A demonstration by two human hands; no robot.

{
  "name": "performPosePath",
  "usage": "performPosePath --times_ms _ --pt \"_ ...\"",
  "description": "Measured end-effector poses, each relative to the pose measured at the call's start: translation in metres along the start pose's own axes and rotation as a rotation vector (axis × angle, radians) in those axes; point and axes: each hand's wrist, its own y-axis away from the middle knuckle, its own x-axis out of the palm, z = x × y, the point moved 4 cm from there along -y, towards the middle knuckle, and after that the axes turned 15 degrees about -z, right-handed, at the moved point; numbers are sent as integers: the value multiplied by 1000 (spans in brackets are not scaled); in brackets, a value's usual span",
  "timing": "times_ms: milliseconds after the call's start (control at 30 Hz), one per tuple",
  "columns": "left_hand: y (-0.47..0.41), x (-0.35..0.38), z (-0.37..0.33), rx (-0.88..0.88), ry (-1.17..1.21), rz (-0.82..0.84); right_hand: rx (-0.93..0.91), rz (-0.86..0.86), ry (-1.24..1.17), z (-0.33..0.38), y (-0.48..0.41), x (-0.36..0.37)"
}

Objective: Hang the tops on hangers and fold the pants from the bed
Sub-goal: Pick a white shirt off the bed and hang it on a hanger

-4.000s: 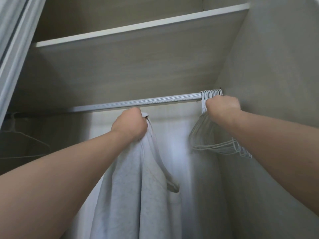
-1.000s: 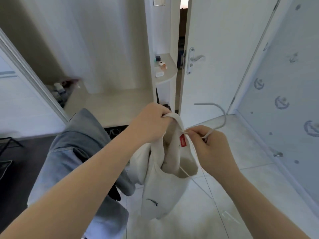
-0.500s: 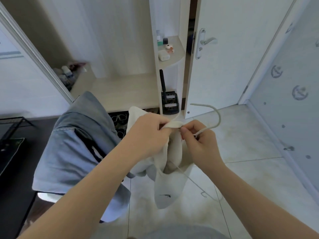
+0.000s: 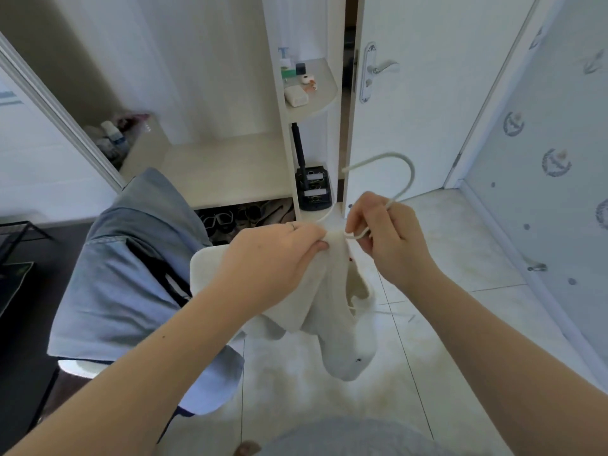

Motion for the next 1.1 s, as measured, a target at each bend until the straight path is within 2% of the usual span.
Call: performPosePath --times_ms 67,200,233,300,367,400,433,533,567,667,800,933,1000,1100 --pt "2 3 -4 -49 12 -24 -50 32 44 2 -5 6" --pt "11 13 2 -137 2 53 -31 123 115 -8 -1 15" --pt "14 16 6 -165 13 58 -62 95 121 -9 1 13" --pt "18 18 14 -244 36 31 -230 -72 140 -6 5 4" --pt "22 17 25 -327 79 -58 -398 -210 162 -3 15 -5" --pt "25 13 29 -361 109 -127 -428 -197 186 -5 21 -5" --pt "29 9 32 -396 138 -197 -395 -125 218 -11 28 0" --pt "35 -2 36 -494 200 -336 -105 236 311 -34 47 26" --pt "36 -4 36 -509 218 -362 -59 315 326 -40 52 34" --pt "39 -3 39 -525 236 -401 -27 339 340 -45 55 47" --pt "47 -2 48 -594 225 -425 -135 314 375 -47 55 46" --pt "50 1 50 -608 242 -426 9 493 460 -76 73 55" --pt "51 1 50 -606 247 -421 22 555 509 -93 76 58" --pt "54 -4 56 -591 247 -441 -78 626 797 -118 74 52"
